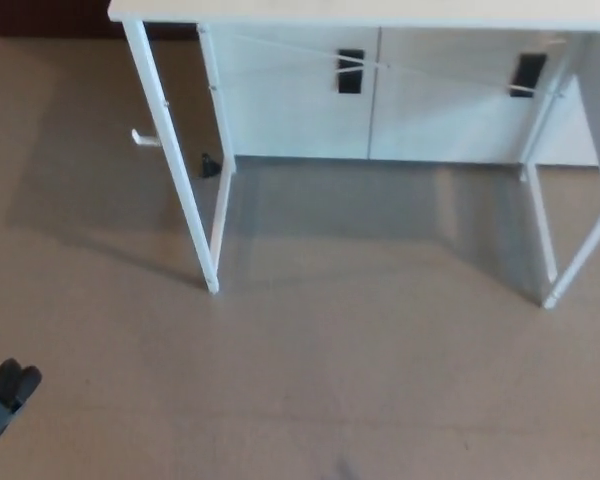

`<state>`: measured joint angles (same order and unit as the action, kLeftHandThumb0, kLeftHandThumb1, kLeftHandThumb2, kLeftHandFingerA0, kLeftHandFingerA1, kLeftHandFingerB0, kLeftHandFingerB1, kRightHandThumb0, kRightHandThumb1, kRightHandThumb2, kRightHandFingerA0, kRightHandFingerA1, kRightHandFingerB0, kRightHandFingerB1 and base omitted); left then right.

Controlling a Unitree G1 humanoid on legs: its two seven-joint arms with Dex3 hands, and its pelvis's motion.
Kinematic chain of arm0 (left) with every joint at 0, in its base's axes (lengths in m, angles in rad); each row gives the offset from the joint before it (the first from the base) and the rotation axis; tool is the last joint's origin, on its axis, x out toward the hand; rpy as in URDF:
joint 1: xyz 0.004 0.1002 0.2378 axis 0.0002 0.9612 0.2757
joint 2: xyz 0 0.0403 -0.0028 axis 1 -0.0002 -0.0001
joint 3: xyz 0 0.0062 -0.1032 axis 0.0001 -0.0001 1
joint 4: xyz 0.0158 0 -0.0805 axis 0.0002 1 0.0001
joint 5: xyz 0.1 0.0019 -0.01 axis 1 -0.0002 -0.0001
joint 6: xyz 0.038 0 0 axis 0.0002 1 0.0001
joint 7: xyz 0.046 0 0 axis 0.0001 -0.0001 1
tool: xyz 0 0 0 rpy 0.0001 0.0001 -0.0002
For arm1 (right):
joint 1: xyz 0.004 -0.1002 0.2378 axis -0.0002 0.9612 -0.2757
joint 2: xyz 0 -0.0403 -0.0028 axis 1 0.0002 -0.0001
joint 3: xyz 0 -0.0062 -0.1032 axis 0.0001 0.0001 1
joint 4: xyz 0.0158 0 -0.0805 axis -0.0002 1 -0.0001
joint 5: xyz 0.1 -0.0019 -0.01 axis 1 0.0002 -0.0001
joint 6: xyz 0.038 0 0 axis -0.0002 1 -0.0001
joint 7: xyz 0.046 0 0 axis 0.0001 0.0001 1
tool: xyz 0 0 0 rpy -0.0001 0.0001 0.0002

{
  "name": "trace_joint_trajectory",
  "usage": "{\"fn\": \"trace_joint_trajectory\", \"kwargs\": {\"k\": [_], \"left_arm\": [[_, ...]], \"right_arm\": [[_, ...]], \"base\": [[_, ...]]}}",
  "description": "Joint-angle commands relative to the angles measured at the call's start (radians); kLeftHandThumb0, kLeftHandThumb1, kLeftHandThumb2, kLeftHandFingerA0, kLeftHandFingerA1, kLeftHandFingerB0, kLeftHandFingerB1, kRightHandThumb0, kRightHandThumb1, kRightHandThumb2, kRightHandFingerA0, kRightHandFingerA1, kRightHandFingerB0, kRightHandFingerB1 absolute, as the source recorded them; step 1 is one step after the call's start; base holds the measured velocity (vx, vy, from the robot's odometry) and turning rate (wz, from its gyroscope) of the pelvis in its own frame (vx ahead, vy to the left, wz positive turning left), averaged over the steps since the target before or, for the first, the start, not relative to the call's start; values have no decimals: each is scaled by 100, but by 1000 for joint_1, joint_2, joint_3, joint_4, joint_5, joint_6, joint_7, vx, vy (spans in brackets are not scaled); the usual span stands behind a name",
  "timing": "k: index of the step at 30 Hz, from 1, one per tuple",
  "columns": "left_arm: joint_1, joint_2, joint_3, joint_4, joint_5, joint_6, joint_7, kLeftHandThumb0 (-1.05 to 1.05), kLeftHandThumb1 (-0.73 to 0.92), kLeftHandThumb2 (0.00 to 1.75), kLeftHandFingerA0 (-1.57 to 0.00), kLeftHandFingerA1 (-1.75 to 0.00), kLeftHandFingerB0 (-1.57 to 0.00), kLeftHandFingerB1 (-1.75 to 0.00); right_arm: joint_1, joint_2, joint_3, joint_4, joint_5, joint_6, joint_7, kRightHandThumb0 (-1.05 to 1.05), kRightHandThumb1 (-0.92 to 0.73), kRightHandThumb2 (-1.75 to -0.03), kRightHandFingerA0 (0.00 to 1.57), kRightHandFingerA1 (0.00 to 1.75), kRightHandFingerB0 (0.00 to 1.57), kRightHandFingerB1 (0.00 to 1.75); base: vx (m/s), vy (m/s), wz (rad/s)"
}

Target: The robot walks towards a desk on which an air pump is kept in the middle. It lifts it up and holds it with its left hand and uses its right hand to compress it by pushing its handle inwards.

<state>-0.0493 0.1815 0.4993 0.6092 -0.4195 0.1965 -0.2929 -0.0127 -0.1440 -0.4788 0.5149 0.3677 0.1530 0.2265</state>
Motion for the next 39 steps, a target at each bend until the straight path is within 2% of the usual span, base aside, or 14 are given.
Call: {"fn": "trace_joint_trajectory", "kwargs": {"k": [1,2,3,4,5,8,9,10,11,13,25,27,28,39], "left_arm": [[45,11,-2,-5,-11,18,-19,-19,74,63,-40,-38,-33,-35],[67,7,-9,-8,-3,9,-23,-19,74,62,-42,-38,-34,-34],[95,1,-14,-13,2,1,-30,-19,73,62,-40,-37,-33,-34],[126,-5,-21,-20,7,-7,-37,-19,73,62,-40,-37,-33,-34],[152,-8,-25,-23,6,-9,-46,-20,73,62,-40,-37,-32,-34],[184,-15,-28,-24,7,-5,-36,-20,72,61,-42,-37,-34,-34],[199,-16,-30,-23,7,-3,-36,-19,71,61,-42,-37,-36,-35],[214,-18,-31,-22,8,-1,-37,-19,71,61,-42,-37,-36,-35],[224,-19,-32,-23,8,-1,-37,-18,71,61,-44,-38,-39,-36],[242,-23,-36,-28,13,5,-24,-17,72,61,-46,-38,-39,-36],[268,-14,-68,-57,18,2,-33,-20,74,62,-43,-38,-37,-35],[269,-13,-71,-53,21,-1,-30,-28,69,69,-41,-41,-39,-41],[269,-10,-74,-51,24,4,-27,-21,73,62,-44,-38,-37,-35],[255,32,-112,-57,42,66,-21,-23,72,61,-43,-38,-32,-34]], "right_arm": [[52,-2,-1,-11,8,0,1,-29,-66,-59,70,45,45,36],[78,-5,2,-12,3,-8,12,-30,-67,-60,69,44,44,36],[108,-5,2,-18,2,-12,24,-38,-59,-75,60,52,39,45],[142,-5,3,-26,1,-15,35,-38,-59,-75,60,52,39,45],[172,-5,5,-37,0,-11,37,-30,-68,-60,66,43,43,36],[221,-2,8,-63,2,1,40,-30,-68,-60,67,44,43,36],[243,-1,8,-68,6,1,49,-38,-60,-75,59,52,36,43],[266,1,8,-71,10,0,59,-38,-60,-75,59,52,36,43],[280,2,9,-76,11,1,65,-29,-70,-61,63,43,39,35],[313,2,11,-83,15,-8,86,-29,-70,-61,59,42,36,35],[342,12,13,-87,17,-16,92,-29,-71,-61,56,43,37,35],[354,14,14,-90,13,-24,96,-29,-70,-61,56,43,36,35],[358,12,15,-82,12,-32,102,-29,-71,-61,55,42,37,35],[355,15,8,-50,17,-60,111,-30,-70,-61,57,43,38,36]], "base": [[525,-20,-14],[520,-8,-19],[518,12,-34],[519,27,-38],[519,36,-40],[543,60,-26],[571,81,-82],[534,143,-38],[534,123,-39],[500,105,-31],[247,-68,11],[160,-194,6],[148,-179,3],[122,32,-4]]}}
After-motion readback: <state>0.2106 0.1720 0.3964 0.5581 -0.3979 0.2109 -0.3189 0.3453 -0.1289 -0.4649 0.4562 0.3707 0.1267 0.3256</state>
